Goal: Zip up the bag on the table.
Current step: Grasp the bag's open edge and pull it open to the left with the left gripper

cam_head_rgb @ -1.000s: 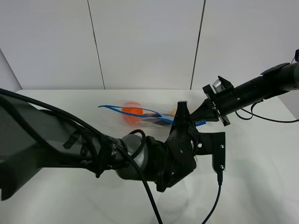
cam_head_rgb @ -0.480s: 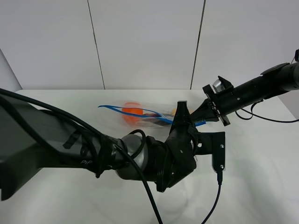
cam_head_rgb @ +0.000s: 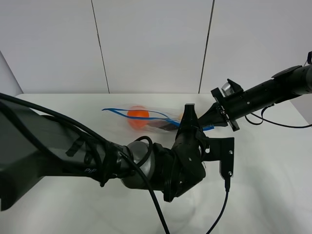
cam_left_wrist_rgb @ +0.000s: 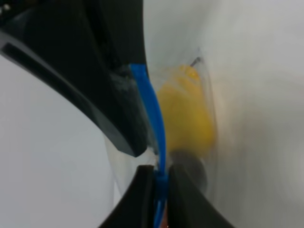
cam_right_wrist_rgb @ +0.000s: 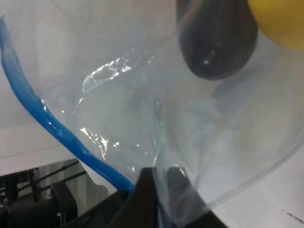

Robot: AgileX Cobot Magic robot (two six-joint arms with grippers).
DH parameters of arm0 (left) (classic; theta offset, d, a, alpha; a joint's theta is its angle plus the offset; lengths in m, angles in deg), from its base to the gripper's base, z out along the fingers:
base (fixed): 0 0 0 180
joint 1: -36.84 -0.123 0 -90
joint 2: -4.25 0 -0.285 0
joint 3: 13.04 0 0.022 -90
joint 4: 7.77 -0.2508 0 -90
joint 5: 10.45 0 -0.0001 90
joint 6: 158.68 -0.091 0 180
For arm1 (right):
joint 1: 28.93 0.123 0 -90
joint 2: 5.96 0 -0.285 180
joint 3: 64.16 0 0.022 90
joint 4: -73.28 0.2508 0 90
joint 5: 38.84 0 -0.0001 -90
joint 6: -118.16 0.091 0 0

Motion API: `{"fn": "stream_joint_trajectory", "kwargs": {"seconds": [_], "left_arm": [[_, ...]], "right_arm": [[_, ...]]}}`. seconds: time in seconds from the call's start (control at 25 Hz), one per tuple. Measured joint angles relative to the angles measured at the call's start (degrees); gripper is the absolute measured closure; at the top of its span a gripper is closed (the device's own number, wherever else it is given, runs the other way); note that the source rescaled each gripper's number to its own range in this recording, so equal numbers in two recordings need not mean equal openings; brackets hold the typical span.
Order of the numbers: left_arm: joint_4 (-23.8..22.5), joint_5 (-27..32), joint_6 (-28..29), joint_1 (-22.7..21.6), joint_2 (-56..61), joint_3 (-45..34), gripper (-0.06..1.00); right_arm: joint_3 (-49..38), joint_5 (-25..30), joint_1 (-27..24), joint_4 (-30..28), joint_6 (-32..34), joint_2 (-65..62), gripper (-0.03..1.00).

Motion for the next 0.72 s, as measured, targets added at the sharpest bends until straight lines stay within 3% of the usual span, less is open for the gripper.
{"fn": "stream_joint_trajectory", "kwargs": {"seconds": [0.72], "left_arm": [[2.06,3.43,-5.55,-0.78,0.00,0.18,0.94]], "right_arm": [[0.12,-0.19,0.06,0.41,0.00,0.00,0.97]]}}
